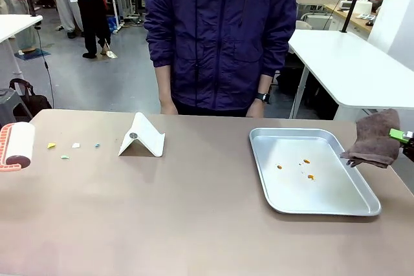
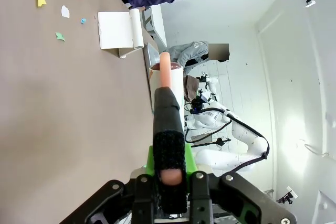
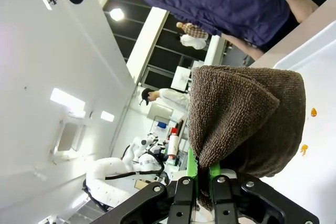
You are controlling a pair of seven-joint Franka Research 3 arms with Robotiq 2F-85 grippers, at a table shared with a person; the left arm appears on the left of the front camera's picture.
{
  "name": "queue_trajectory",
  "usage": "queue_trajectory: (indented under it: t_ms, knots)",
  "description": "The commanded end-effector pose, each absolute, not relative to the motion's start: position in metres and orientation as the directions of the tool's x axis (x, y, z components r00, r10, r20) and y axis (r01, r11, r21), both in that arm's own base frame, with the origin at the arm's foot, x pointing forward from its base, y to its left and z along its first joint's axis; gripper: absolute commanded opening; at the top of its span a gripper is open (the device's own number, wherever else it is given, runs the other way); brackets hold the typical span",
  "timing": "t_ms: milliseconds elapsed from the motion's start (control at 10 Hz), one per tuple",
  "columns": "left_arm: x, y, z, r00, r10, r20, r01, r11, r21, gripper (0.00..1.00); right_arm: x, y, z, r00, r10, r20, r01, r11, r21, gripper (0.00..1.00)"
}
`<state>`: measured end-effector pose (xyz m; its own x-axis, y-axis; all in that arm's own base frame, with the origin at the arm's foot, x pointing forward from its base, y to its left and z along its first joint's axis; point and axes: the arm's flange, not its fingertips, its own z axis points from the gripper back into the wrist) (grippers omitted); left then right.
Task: Clean the surface of the table.
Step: If a person points to the right, clean the right side of the table with your right hand, and if they point to the left, clean the left side with your left hand.
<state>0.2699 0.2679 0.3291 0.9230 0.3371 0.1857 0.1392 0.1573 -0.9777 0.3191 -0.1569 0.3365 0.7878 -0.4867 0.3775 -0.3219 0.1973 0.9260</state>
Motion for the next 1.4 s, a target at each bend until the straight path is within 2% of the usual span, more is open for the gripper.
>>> queue_trajectory:
  t_ms: [0, 1000, 1100, 1200, 1300]
  knots:
    - [0.266, 0.267, 0.330, 0.923, 0.329, 0.202, 0.161, 0.149, -0.976, 0.03, 0.318, -0.157, 0.344, 0.797, -0.488, 0.356, -0.298, 0.194, 0.935, 0.00]
    - [0.266, 0.267, 0.330, 0.923, 0.329, 0.202, 0.161, 0.149, -0.976, 0.03, 0.318, -0.157, 0.344, 0.797, -0.488, 0.356, -0.298, 0.194, 0.935, 0.00]
    - [0.266, 0.267, 0.330, 0.923, 0.329, 0.202, 0.161, 0.149, -0.976, 0.03, 0.319, -0.157, 0.337, 0.788, -0.487, 0.377, -0.321, 0.197, 0.926, 0.09]
    - [0.266, 0.267, 0.330, 0.923, 0.329, 0.202, 0.161, 0.149, -0.976, 0.03, 0.333, -0.144, 0.342, 0.803, -0.417, 0.426, -0.295, 0.342, 0.892, 0.09]
    - [0.266, 0.267, 0.330, 0.923, 0.329, 0.202, 0.161, 0.149, -0.976, 0.03, 0.345, -0.132, 0.350, 0.840, -0.249, 0.483, -0.353, 0.425, 0.834, 0.09]
